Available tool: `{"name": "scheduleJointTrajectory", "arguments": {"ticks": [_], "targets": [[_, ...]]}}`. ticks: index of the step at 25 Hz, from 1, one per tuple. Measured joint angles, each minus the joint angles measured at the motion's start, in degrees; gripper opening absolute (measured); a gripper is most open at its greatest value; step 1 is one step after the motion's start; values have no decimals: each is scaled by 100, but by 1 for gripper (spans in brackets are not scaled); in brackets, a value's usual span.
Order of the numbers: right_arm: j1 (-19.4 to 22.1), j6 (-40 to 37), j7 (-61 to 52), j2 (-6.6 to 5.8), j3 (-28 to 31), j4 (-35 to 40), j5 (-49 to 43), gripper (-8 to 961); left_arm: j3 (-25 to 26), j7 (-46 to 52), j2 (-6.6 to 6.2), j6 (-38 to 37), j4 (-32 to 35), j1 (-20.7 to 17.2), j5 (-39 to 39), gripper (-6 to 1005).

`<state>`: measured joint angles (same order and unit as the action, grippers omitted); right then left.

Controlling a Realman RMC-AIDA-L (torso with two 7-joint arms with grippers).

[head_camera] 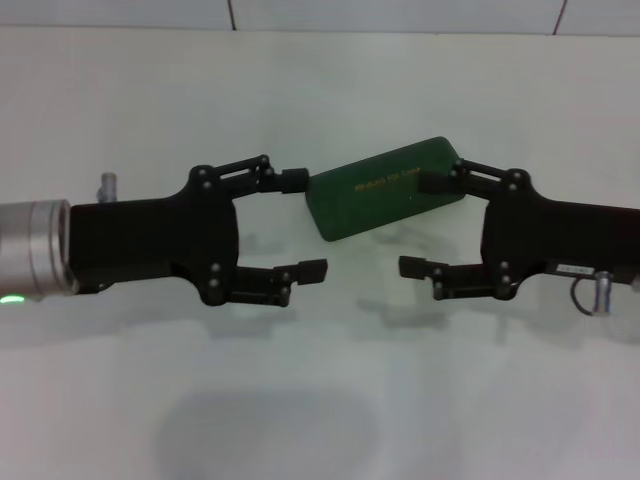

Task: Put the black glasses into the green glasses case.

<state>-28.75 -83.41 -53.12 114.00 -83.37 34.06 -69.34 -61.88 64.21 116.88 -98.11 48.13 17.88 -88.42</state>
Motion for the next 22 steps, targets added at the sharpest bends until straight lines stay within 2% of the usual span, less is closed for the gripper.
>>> {"name": "scheduleJointTrajectory", "arguments": {"ticks": [4,6,12,16,22], "targets": [[-29,64,160,91,2,-16,-3,835,148,-136,-20,-48,-415,40,-15,893],[-30,90,201,118,3,-21,-3,874,158,-248,-26,-58,-581,54,-29,893],[-27,111,216,129,6,-51,-3,874,161,-396,-58,-79,-670,10,-54,893],[10,116,224,131,6,-56,-3,874,166,-497,-137,-291,-680,-36,-107,893],[33,116,229,131,6,-65,-2,874,168,-610,-149,-383,-688,-115,-110,893]]}}
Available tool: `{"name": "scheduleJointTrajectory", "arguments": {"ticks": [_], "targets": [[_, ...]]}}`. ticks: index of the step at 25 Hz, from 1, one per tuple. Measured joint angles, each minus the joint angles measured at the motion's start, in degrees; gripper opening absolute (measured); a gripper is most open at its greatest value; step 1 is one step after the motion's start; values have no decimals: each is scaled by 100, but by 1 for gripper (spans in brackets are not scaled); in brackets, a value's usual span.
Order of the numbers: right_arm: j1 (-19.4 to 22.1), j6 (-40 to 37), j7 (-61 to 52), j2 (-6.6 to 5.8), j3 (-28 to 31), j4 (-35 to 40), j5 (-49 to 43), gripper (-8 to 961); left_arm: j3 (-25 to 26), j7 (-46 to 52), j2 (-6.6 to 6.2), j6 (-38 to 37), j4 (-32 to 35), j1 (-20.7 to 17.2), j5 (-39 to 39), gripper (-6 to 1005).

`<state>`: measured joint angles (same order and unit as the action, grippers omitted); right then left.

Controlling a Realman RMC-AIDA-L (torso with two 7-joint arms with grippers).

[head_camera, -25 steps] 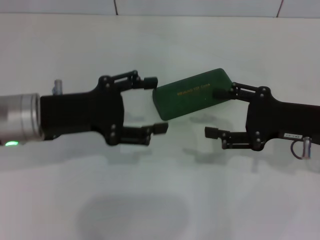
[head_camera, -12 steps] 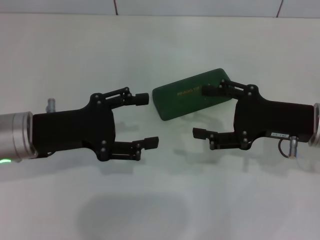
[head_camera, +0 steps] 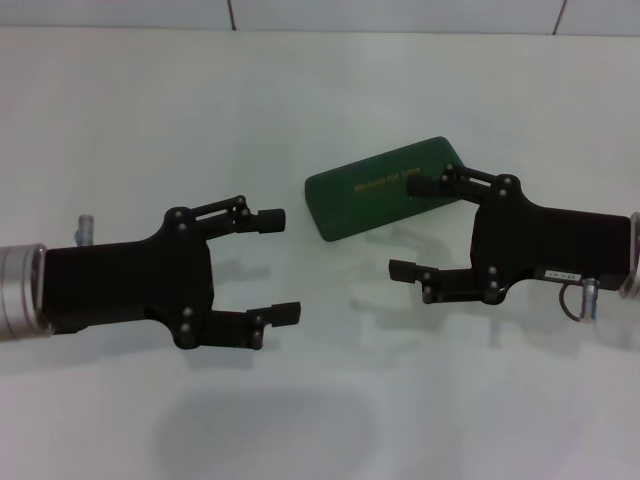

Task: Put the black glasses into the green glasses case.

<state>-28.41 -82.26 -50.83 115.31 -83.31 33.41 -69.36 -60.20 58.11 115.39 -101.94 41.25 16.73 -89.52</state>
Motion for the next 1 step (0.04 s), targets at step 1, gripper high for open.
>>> {"name": "scheduleJointTrajectory", "arguments": {"ticks": [1], "targets": [[1,0,1,0,0,-1,0,874,1,-4,5,-1,-11,-8,2,893]]}}
